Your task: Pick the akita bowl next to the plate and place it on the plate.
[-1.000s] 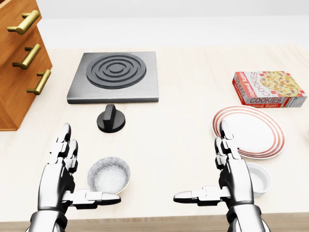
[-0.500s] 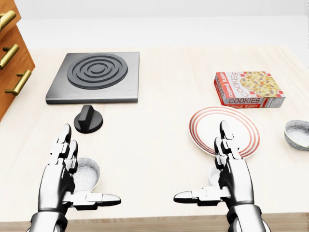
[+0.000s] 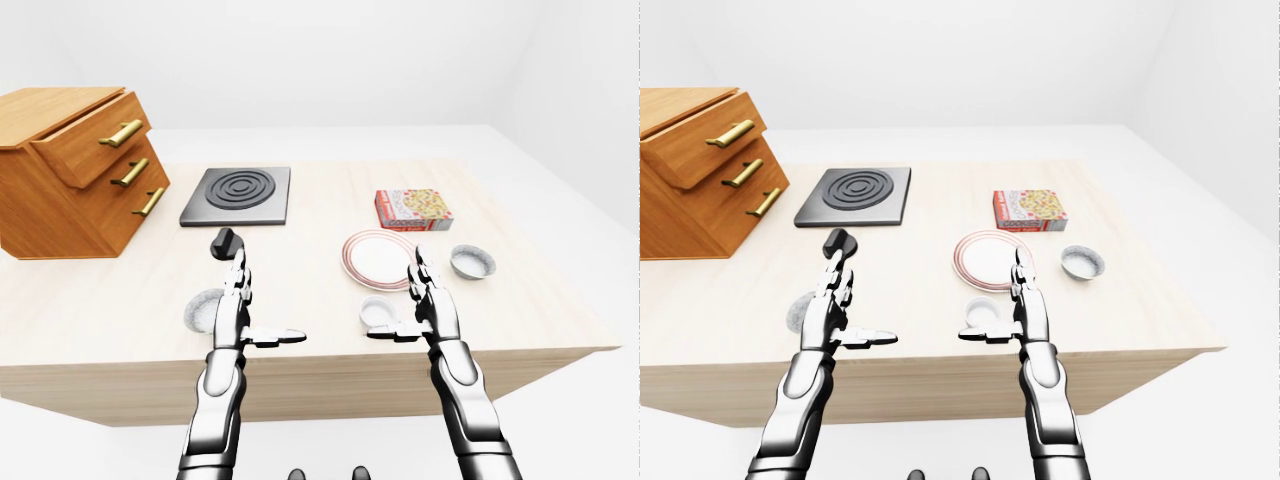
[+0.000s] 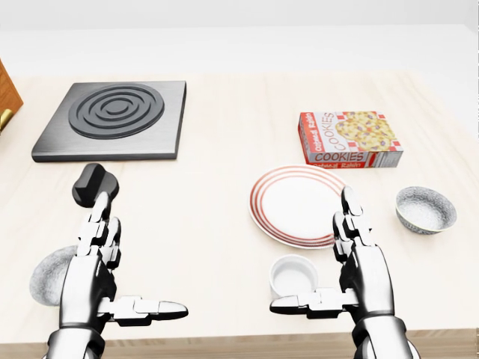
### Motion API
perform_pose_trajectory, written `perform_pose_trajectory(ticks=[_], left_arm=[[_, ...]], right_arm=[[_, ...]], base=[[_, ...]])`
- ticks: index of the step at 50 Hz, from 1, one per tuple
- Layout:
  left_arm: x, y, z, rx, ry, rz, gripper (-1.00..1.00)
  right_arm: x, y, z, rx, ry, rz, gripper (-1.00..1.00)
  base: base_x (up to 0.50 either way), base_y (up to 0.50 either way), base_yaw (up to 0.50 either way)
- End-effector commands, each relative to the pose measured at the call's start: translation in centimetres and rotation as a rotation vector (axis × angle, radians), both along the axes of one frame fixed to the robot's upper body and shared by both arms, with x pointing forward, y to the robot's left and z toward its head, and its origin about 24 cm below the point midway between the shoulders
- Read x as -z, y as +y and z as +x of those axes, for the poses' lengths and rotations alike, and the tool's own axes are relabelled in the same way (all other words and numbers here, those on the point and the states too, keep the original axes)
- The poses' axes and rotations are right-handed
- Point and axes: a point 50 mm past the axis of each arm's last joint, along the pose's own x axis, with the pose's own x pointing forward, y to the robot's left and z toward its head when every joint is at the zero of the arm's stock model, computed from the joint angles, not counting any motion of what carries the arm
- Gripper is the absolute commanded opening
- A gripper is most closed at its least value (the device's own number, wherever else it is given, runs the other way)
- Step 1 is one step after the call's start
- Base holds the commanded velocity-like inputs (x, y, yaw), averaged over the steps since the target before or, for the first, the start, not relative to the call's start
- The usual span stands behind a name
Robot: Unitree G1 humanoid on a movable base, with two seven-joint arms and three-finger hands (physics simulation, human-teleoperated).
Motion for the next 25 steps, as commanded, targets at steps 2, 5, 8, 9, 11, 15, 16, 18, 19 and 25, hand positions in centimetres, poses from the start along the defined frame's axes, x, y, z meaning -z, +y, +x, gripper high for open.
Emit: perform_pose_trajectory(ticks=[2,5,8,9,11,15,16,18,19,25], left_arm=[[0.0,0.0,0.01,0.0,-0.001,0.001,1.0],[-0.08,-0.02,0.01,0.0,-0.001,0.001,1.0],[-0.08,-0.04,0.01,0.0,-0.001,0.001,1.0],[-0.08,-0.03,0.03,0.0,-0.001,0.001,1.0],[-0.04,-0.03,0.06,0.0,-0.002,0.002,1.0],[-0.02,-0.02,0.06,0.0,-0.001,0.001,1.0],[-0.02,-0.02,0.06,0.0,-0.001,0.001,1.0],[-0.04,-0.01,0.04,-0.001,-0.002,0.002,1.0],[-0.07,-0.01,0.05,-0.001,-0.003,0.002,1.0],[-0.13,-0.03,0.0,-0.001,-0.003,0.003,1.0]], right_arm=[[-0.02,-0.04,0.03,0.001,0.001,0.001,1.0],[-0.09,-0.02,0.02,0.0,0.001,0.0,1.0],[0.0,-0.04,0.06,0.0,0.001,0.001,1.0],[-0.01,-0.04,0.07,0.0,0.001,0.0,1.0],[-0.04,-0.04,0.08,0.0,0.001,0.001,1.0],[-0.08,-0.03,0.07,0.0,0.001,0.001,1.0],[-0.08,-0.03,0.06,0.0,0.001,0.001,1.0],[-0.1,-0.04,0.08,0.001,0.0,0.0,1.0],[-0.11,-0.04,0.07,0.0,0.0,0.001,1.0],[-0.12,-0.06,0.06,0.001,-0.001,-0.001,1.0]], base=[[0.0,-0.26,0.0],[0.0,-0.26,0.0],[0.0,-0.26,0.0],[0.0,-0.26,0.0],[0.0,-0.26,0.0],[0.0,-0.26,0.0],[0.0,-0.26,0.0],[0.0,-0.26,0.0],[0.0,-0.26,0.0],[0.0,-0.26,0.0]])
